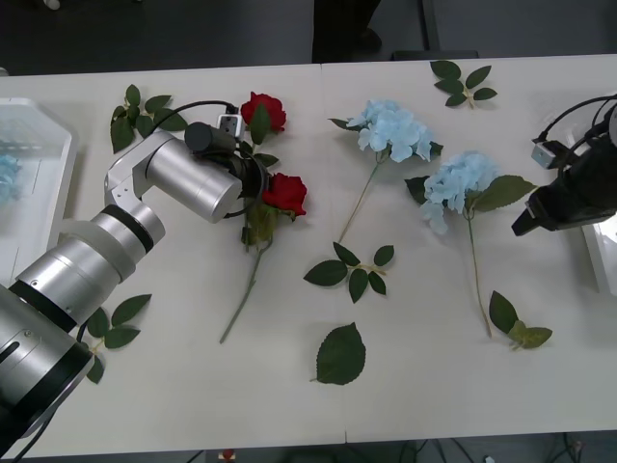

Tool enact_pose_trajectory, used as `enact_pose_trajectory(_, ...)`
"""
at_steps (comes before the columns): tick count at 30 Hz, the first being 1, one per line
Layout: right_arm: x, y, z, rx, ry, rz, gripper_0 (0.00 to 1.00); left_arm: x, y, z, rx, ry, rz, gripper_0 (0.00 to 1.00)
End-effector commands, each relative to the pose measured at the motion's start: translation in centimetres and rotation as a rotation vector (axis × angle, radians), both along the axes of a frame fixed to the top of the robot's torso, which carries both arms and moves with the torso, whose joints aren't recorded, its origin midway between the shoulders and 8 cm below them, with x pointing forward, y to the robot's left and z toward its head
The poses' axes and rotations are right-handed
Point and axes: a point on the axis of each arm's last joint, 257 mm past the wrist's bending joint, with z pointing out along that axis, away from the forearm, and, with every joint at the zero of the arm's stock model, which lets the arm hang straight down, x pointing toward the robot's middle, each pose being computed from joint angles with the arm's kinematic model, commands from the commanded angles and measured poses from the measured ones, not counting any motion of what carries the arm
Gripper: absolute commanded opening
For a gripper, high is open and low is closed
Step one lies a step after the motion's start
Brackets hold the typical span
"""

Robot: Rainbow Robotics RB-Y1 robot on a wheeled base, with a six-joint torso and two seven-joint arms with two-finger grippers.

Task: Place the red flowers into the right box and the blue flowers into the left box. If a person shows an open palm, hand one flower to the person first, then continue sorting.

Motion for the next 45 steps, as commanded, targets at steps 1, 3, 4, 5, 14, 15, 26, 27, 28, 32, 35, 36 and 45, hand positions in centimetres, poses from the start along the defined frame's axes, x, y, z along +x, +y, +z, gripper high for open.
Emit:
enact_pose_trajectory(1, 0.0, 4.9, -1.4, 0.077, -0.016, -0.013, 1.0, 1.0, -2.4, 2.6, 0.056, -0.043, -0.088, 0.62)
enact_pose_trajectory(3, 0.1, 6.3, -1.7, 0.1, -0.015, -0.031, 1.0, 1.1, -2.4, 2.7, 0.054, -0.044, -0.087, 0.34)
enact_pose_trajectory(4, 0.1, 6.7, -1.8, 0.108, -0.014, -0.036, 1.0, 1.1, -2.3, 2.6, 0.057, -0.043, -0.086, 0.29)
enact_pose_trajectory(5, 0.3, 7.5, -2.1, 0.123, -0.016, -0.049, 1.0, 1.1, -2.3, 2.7, 0.056, -0.044, -0.087, 0.2)
enact_pose_trajectory(14, 1.6, 10.9, -2.9, 0.17, -0.054, -0.089, 1.0, 1.2, -2.1, 2.7, 0.059, -0.046, -0.085, 0.0)
enact_pose_trajectory(15, 1.6, 11.0, -3.0, 0.17, -0.053, -0.091, 1.0, 1.1, -2.1, 2.6, 0.06, -0.044, -0.086, 0.0)
enact_pose_trajectory(26, 2.6, 11.9, -4.0, 0.165, -0.092, -0.097, 1.0, 1.9, -1.6, 3.9, 0.031, -0.077, -0.08, 0.0)
enact_pose_trajectory(27, 2.7, 12.0, -4.1, 0.164, -0.094, -0.096, 1.0, 2.0, -1.6, 4.4, 0.015, -0.082, -0.08, 0.0)
enact_pose_trajectory(28, 2.9, 12.3, -4.2, 0.167, -0.102, -0.096, 1.0, 2.2, -1.5, 5.3, -0.005, -0.093, -0.079, 0.0)
enact_pose_trajectory(32, 3.3, 12.6, -4.6, 0.165, -0.115, -0.094, 0.97, 2.1, -1.2, 8.9, -0.085, -0.098, -0.077, 0.0)
enact_pose_trajectory(35, 3.4, 12.7, -4.6, 0.156, -0.12, -0.089, 0.93, 0.9, -1.4, 13.1, -0.139, -0.083, -0.094, 0.0)
enact_pose_trajectory(36, 3.5, 12.7, -4.7, 0.154, -0.125, -0.088, 0.93, 0.4, -1.3, 14.3, -0.15, -0.078, -0.101, 0.0)
enact_pose_trajectory(45, 3.8, 12.7, -4.9, 0.135, -0.14, -0.082, 0.46, -5.7, -4.6, 24.6, -0.34, -0.178, -0.251, 0.0)
